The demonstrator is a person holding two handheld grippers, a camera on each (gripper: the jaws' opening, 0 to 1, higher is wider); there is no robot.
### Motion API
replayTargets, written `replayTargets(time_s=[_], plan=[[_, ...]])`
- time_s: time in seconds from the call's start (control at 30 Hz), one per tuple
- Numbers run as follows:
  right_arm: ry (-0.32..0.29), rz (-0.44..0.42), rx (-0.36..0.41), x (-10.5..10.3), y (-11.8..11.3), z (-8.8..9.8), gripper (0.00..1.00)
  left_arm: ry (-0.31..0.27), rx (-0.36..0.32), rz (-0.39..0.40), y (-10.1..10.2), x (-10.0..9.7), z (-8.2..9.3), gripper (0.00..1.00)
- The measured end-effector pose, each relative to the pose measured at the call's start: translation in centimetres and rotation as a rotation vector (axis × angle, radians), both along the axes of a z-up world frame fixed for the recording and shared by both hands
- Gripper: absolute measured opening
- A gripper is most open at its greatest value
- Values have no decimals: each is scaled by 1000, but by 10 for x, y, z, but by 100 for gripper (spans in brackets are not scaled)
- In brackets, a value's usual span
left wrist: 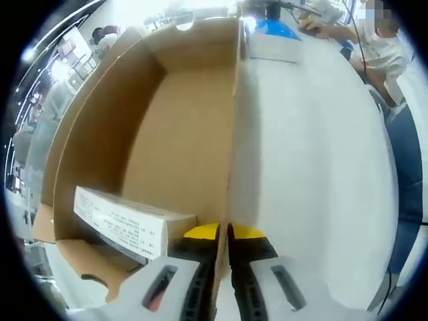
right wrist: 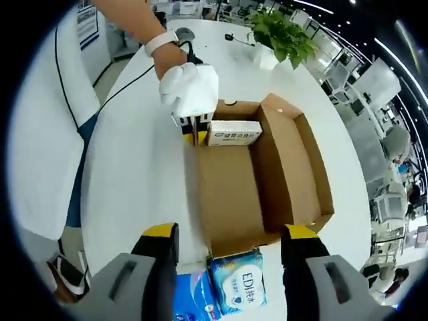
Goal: Operate the shoe box by opening the lid, removing the specified soft item, and placing it in the target area until the item is outside and the box remains undamaged.
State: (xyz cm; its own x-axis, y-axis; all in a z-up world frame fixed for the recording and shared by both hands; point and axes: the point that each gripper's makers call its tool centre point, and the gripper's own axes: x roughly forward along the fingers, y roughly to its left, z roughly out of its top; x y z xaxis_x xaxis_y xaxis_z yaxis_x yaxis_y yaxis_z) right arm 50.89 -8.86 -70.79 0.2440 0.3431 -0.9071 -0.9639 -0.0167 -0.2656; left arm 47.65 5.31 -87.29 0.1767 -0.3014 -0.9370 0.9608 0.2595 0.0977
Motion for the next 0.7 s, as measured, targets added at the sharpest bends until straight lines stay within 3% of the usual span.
replayTargets(time_s=[0.23, 0.33, 0.63, 0.7], plan=[[-12, 73, -48, 25, 34, -2, 62, -18, 0, -27, 1, 0, 0, 4], [-54, 141, -74, 39, 45, -3, 62, -19, -1, -26, 1, -3, 2, 4], [-46, 242, -49, 63, 89, -8, 64, 1, -6, -5, 3, -7, 7, 4], [-55, 303, -44, 67, 99, -11, 63, 3, -6, -3, 3, -7, 7, 4]])
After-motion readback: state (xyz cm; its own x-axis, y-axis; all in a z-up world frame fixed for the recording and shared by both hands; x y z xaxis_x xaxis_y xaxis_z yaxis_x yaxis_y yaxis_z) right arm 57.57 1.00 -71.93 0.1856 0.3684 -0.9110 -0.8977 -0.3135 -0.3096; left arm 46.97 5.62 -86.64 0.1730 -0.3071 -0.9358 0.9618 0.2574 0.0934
